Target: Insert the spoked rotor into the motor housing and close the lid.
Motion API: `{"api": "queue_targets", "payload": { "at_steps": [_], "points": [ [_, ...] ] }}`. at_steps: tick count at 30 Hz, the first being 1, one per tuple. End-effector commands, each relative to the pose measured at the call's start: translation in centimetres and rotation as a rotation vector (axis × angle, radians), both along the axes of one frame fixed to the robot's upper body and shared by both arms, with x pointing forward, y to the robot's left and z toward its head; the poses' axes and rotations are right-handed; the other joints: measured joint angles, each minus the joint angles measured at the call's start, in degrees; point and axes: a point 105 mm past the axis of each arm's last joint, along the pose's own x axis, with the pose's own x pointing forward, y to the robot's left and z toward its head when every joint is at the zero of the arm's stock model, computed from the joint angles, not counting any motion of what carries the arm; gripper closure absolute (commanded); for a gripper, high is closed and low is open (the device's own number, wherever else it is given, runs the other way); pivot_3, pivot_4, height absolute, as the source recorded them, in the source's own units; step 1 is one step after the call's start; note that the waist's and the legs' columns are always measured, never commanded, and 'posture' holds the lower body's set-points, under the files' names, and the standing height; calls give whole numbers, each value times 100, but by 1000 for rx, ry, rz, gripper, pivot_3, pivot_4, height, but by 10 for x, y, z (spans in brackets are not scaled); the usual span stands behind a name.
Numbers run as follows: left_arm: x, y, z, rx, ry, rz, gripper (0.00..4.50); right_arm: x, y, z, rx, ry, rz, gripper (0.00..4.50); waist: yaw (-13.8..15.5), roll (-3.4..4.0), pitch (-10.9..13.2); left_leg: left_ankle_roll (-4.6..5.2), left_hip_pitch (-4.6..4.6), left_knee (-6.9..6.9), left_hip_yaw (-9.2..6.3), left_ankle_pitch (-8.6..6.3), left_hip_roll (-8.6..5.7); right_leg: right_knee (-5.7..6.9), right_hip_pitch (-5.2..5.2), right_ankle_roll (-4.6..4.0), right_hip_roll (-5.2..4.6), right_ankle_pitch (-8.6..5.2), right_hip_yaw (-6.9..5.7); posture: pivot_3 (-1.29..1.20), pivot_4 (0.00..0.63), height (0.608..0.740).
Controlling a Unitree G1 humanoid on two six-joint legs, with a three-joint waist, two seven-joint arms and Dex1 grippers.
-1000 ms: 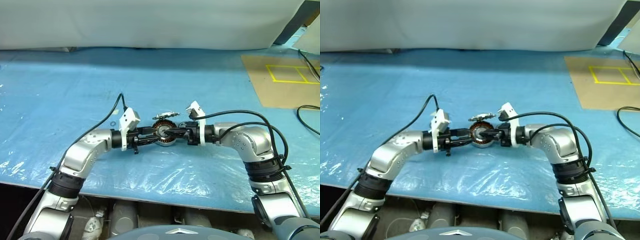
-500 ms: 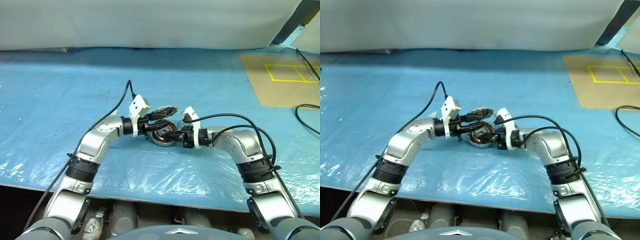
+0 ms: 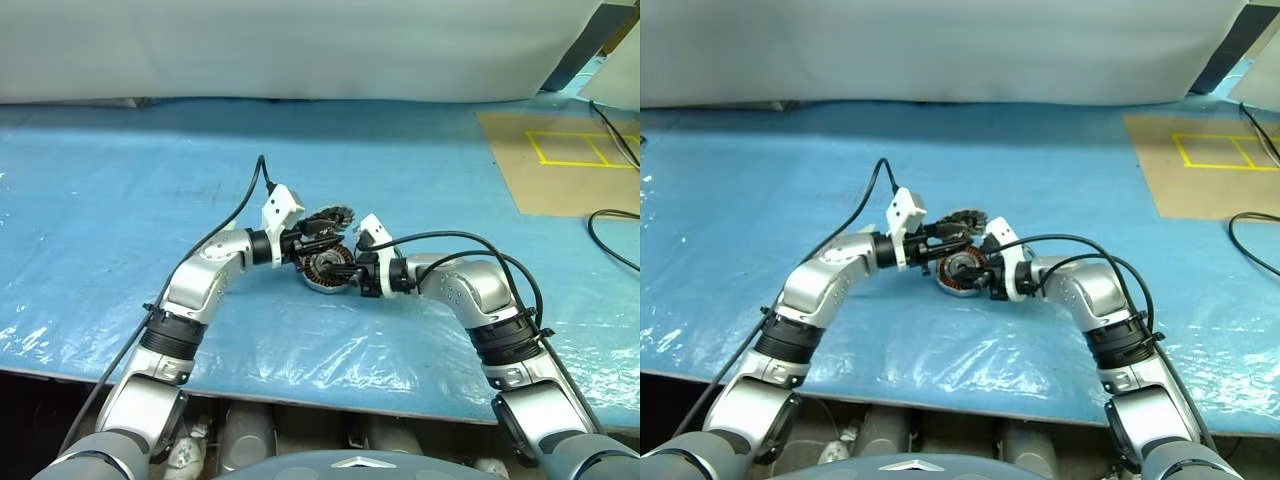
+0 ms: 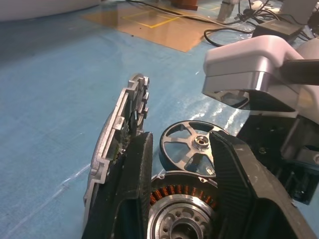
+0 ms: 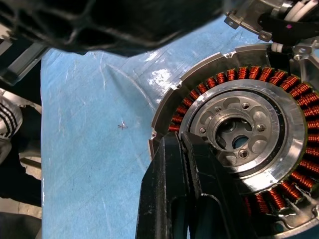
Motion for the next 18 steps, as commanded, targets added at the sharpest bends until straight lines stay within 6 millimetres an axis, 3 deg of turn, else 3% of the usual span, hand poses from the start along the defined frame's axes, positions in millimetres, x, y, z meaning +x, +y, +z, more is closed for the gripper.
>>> {"api": "queue_targets", "payload": {
  "at_steps": [1,6,18],
  "points": [
    [13,9,19,-33,-76,68,2617,1,-11,-22,-95,42,-48,4500,-6,0,0,0,0,-2,0,0,0,-1,0,0,0,0,0,0,150,740],
    [24,13,6,40,-88,129,2617,0,-10,-24,-95,50,-53,4500,-10,0,-1,0,4,-9,-2,0,-2,-3,1,0,1,0,0,0,150,740],
    [21,5,-3,61,-83,114,2617,-3,-16,-30,-114,64,-87,4500,-7,2,-2,0,15,-27,-5,0,-4,-21,9,1,-2,0,0,0,150,740]
  ]
}}
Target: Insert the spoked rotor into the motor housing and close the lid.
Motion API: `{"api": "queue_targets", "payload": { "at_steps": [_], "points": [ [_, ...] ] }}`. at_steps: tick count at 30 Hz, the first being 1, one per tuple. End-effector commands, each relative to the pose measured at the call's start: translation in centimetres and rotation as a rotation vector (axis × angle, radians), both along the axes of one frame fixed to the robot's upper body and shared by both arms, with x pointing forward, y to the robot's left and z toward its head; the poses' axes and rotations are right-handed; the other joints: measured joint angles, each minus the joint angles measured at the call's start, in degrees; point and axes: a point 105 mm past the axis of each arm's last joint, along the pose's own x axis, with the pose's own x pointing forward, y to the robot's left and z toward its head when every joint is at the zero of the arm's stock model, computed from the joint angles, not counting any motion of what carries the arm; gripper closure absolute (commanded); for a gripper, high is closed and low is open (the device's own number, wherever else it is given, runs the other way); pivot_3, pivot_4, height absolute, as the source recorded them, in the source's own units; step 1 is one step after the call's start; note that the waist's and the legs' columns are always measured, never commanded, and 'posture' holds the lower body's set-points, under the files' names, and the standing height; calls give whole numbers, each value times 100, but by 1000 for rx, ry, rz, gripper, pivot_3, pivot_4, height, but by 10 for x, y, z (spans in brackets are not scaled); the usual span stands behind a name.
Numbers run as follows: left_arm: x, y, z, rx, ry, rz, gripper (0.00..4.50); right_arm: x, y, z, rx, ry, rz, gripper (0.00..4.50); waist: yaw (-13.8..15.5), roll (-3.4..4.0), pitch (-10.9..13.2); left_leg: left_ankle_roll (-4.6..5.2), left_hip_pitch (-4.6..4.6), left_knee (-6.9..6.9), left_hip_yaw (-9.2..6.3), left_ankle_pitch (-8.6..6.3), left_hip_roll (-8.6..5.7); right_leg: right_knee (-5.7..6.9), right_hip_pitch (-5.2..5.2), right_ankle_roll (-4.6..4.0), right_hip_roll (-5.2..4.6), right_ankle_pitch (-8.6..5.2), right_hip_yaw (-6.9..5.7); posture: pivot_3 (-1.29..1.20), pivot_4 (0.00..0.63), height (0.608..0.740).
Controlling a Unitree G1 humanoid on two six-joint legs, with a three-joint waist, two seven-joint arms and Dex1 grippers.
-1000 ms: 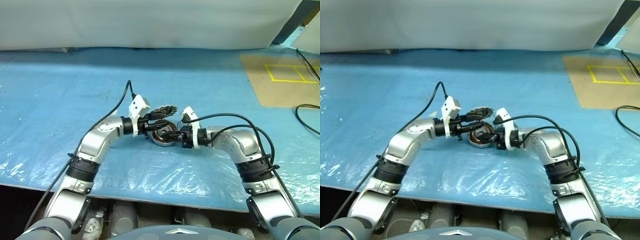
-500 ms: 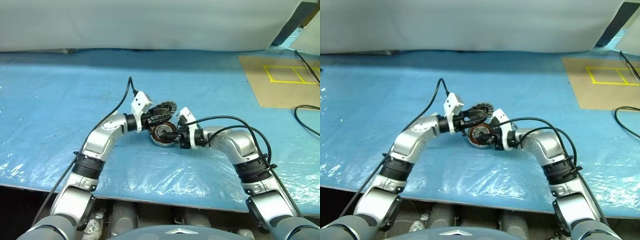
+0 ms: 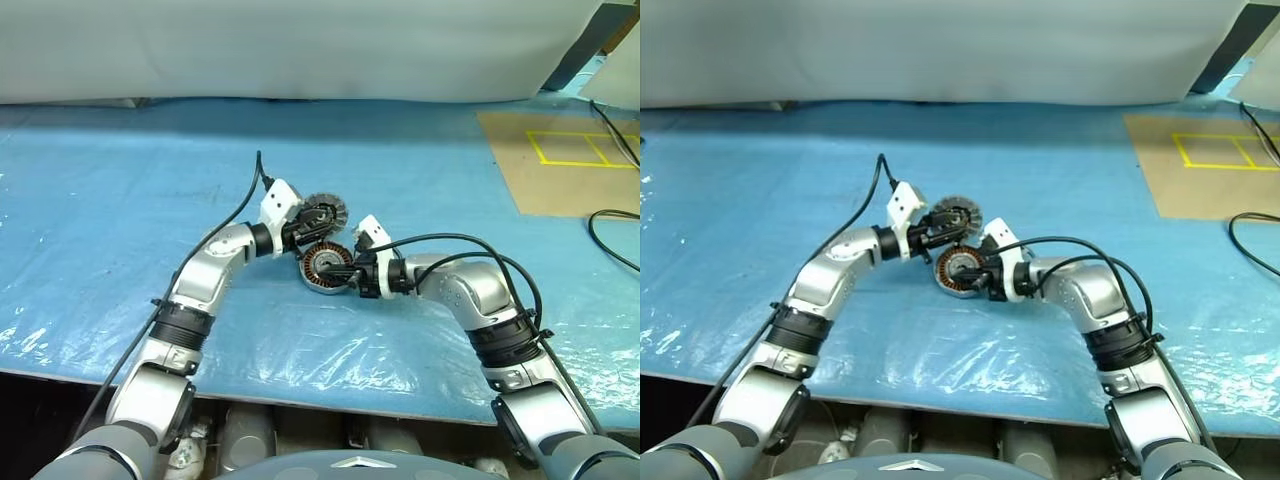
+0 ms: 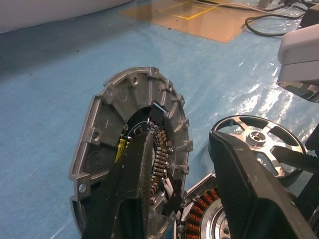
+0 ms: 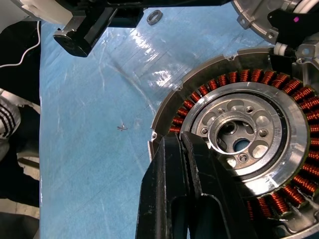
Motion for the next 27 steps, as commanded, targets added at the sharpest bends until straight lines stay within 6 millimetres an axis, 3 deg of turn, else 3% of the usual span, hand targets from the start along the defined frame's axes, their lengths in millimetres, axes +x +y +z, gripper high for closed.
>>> {"api": "queue_targets", "payload": {
  "at_steps": [1,11,20,23,27],
  "points": [
    [0,-1,3,3,-26,2,2617,-1,-17,-28,-107,75,-84,4500,0,0,0,0,0,0,0,0,0,0,0,0,0,0,0,0,150,740],
    [12,10,-9,68,8,89,2617,-3,-17,-32,-109,90,-96,4500,0,1,-2,0,2,-15,-2,0,-8,-15,1,2,-7,-1,0,0,150,740],
    [9,4,-9,65,-7,65,2617,-4,-19,-34,-110,96,-104,4500,-2,1,-3,0,3,-23,-2,0,-9,-28,4,2,-7,-1,0,0,150,740],
    [5,2,2,19,-33,35,2617,-5,-18,-31,-92,79,-90,4500,-1,2,-3,1,3,-25,-2,0,-9,-31,4,2,-7,-1,-1,0,150,740],
    [-21,-10,33,-135,-38,-120,2617,-7,-18,-20,-7,68,-71,4500,8,2,-3,0,-7,-33,-1,0,-9,-47,2,2,-8,-1,-1,0,150,740]
  ]
}}
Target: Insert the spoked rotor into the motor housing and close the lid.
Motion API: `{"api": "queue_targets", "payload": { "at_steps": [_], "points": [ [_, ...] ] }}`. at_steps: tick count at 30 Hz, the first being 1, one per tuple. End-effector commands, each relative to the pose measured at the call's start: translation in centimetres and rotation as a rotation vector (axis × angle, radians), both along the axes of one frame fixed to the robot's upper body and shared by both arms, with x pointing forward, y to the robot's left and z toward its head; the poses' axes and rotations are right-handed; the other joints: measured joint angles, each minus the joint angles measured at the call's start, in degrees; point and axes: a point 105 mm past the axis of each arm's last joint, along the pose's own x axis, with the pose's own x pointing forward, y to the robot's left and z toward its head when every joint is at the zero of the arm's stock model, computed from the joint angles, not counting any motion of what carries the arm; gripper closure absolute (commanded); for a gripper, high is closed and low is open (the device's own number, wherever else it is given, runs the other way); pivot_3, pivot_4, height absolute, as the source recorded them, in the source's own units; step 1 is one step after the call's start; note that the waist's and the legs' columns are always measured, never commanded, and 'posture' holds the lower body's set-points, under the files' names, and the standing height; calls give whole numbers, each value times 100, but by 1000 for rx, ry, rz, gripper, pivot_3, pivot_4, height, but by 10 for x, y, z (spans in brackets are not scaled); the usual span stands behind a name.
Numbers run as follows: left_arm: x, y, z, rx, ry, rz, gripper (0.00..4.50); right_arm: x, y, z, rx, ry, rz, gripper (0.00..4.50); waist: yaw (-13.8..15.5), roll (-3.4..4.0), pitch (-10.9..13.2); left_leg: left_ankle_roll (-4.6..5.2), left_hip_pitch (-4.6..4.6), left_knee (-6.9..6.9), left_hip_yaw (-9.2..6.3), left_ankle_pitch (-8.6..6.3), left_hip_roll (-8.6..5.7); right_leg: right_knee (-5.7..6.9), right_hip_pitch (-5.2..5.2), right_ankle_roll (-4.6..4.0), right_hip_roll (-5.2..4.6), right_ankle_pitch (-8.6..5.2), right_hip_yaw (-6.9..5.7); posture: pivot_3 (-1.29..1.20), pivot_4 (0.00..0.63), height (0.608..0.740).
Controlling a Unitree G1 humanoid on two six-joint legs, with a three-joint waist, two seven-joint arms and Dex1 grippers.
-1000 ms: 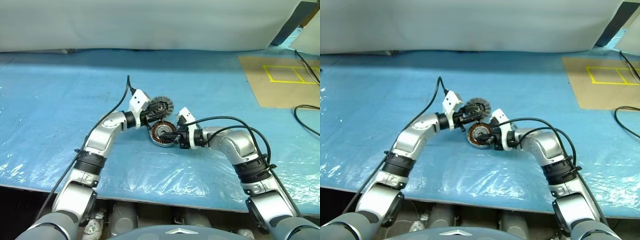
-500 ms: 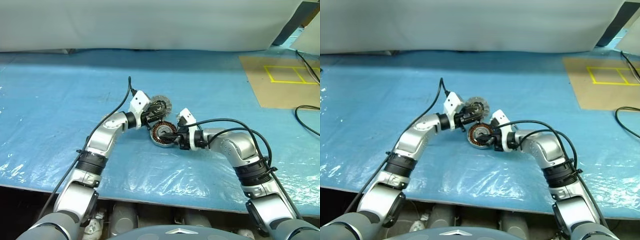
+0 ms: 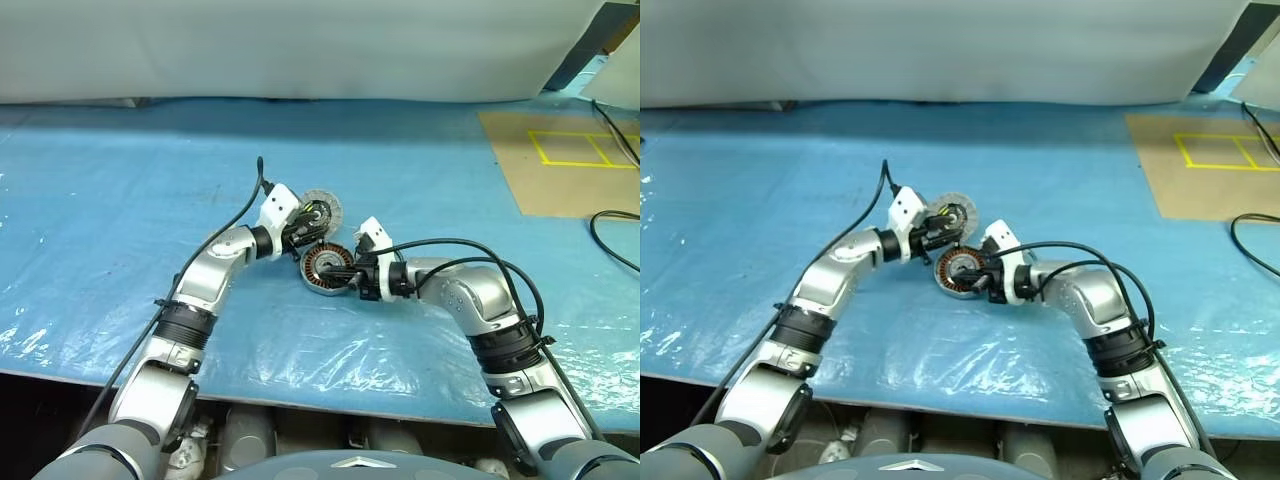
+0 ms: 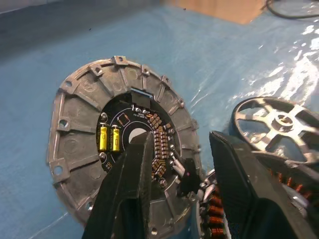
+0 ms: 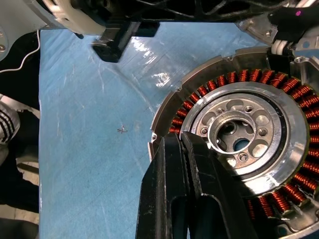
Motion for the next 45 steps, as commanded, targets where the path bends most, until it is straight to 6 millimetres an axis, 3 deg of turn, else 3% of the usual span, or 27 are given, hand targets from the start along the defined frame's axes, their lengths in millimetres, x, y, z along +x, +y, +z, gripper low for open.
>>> {"api": "queue_targets", "payload": {
  "at_steps": [1,5,9,14,17,23,28,31,34,39,42,45],
  "points": [
    [-22,-9,39,-139,-62,-127,2617,-2,-15,-17,-33,66,-46,4500,0,0,0,0,-3,-4,1,0,-1,-8,-1,0,0,0,0,0,150,740],
    [-37,-6,47,-178,-24,-197,2617,-3,-13,-10,-18,44,-23,4500,0,0,0,0,-10,-23,3,0,-9,-16,-10,-1,-2,0,-2,0,150,740],
    [-48,5,42,-154,32,-240,2617,-1,-14,-3,-1,22,-12,4500,-9,1,1,0,-10,-36,4,0,-11,-17,-14,0,-1,0,-3,0,150,740],
    [-53,29,29,-91,59,-196,2617,-2,-17,24,14,-88,39,4500,-4,3,2,0,-17,-39,4,0,-16,-21,-20,2,-2,-1,-3,0,150,740],
    [-53,44,21,-62,75,-148,2653,7,-25,44,28,-163,0,3907,-11,3,2,0,-23,-39,4,1,-15,-20,-26,4,-1,0,-4,0,150,740],
    [-62,55,8,-39,121,-122,2653,-4,-33,85,76,-184,99,1933,-12,4,2,0,-30,-41,5,1,-19,-19,-33,7,-1,2,-4,0,150,740],
    [-64,56,3,-25,124,-111,2653,-5,-39,110,29,-246,165,1933,-5,4,2,1,-30,-42,7,1,-18,-15,-33,20,0,10,-8,0,150,740],
    [-60,64,1,-8,108,-68,2653,1,-43,114,-48,-303,183,1933,-7,4,2,1,-29,-39,10,1,-18,-13,-31,16,0,7,-7,0,150,740],
    [-50,90,0,33,70,45,2653,3,-45,114,-97,-342,220,1933,-17,4,2,1,-30,-38,10,1,-18,-10,-33,16,3,8,-7,0,150,740],
    [-43,134,22,-16,23,200,2653,1,-42,106,-79,-325,203,1933,-21,3,2,18,-38,-23,9,11,-18,1,-42,19,16,10,-9,0,150,740],
    [-43,146,19,12,37,246,2653,-3,-39,101,-44,-299,189,1933,-12,3,2,19,-42,-17,10,12,-19,2,-43,13,10,7,-8,0,150,740],
    [-41,145,3,114,22,264,2653,1,-40,94,-32,-287,136,1933,16,3,2,21,-46,-15,10,12,-16,3,-43,3,1,1,-9,0,150,740]
  ]
}}
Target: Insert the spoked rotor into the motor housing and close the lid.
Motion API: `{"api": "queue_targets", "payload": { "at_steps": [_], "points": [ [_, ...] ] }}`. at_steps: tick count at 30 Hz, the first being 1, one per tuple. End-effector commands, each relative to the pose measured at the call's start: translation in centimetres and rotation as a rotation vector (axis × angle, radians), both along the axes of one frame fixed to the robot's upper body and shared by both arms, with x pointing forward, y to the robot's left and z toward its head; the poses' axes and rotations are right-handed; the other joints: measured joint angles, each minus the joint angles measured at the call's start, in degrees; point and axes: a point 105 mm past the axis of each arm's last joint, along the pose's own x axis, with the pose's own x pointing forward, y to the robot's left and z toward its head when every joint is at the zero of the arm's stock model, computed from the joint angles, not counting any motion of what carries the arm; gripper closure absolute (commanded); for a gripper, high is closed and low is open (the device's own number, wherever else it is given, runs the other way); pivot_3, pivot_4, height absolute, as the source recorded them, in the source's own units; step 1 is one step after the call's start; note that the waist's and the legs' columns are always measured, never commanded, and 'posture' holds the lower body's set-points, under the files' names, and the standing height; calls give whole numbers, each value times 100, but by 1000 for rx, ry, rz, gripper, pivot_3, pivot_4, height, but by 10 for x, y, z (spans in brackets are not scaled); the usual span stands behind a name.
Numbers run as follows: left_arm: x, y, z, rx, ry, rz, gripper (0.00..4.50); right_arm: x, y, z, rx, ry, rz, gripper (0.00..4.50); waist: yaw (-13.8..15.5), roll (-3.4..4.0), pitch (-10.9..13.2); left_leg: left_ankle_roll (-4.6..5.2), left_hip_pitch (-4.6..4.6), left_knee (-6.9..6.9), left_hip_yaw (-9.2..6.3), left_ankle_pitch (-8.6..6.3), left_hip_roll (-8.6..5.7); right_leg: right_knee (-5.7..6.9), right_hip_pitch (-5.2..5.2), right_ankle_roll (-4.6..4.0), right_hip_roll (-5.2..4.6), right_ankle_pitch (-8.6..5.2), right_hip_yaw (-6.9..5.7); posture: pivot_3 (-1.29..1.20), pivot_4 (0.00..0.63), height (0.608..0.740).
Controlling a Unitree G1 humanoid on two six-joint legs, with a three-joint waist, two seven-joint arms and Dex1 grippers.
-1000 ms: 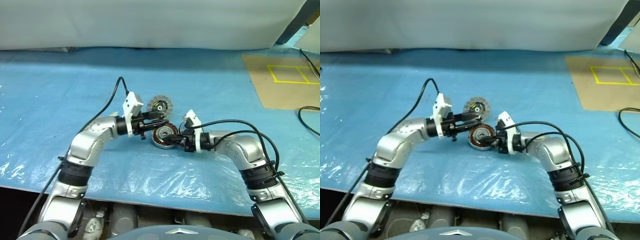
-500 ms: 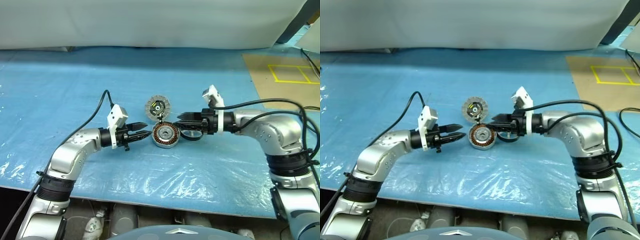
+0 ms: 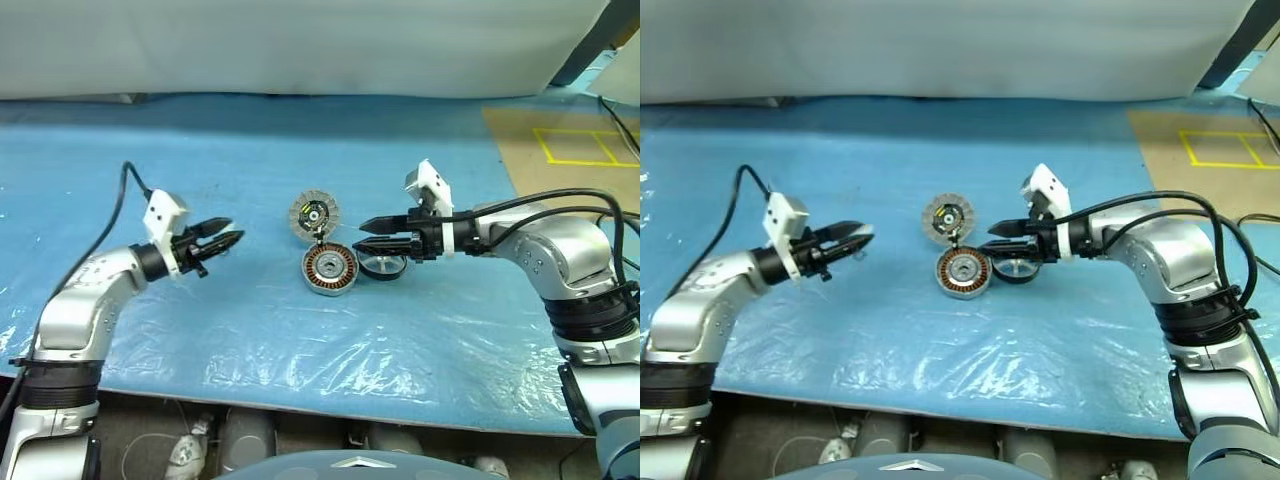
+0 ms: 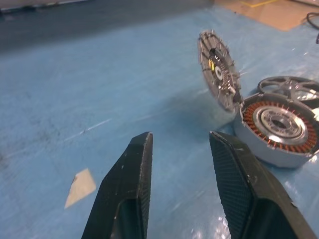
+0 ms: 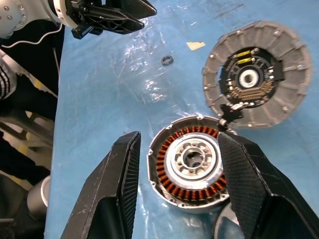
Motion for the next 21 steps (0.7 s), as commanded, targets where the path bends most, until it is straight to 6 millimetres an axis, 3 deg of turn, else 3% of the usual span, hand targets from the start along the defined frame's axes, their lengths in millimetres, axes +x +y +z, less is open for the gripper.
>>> {"api": "queue_targets", "payload": {
  "at_steps": [1,5,17,21],
  "points": [
    [3,-1,-9,107,-44,13,2653,2,-1,9,37,-41,-37,1933,22,0,0,1,-5,5,0,0,0,2,-2,0,0,0,-1,0,150,740],
    [16,-4,-18,104,-92,90,2653,7,-2,2,29,-46,-83,1933,28,-1,0,2,-12,31,-1,1,2,18,-4,0,-2,0,-2,0,150,740],
    [19,10,-54,107,-78,212,2653,11,-10,-13,-3,-46,-155,1933,12,-1,0,-11,-10,51,-3,-7,11,51,-11,0,1,0,0,0,150,740],
    [24,8,-58,76,-85,237,2653,16,-13,-17,-15,-49,-178,1933,17,-1,0,-11,-10,58,-3,-7,11,56,-10,0,-1,0,0,0,150,740]
  ]
}}
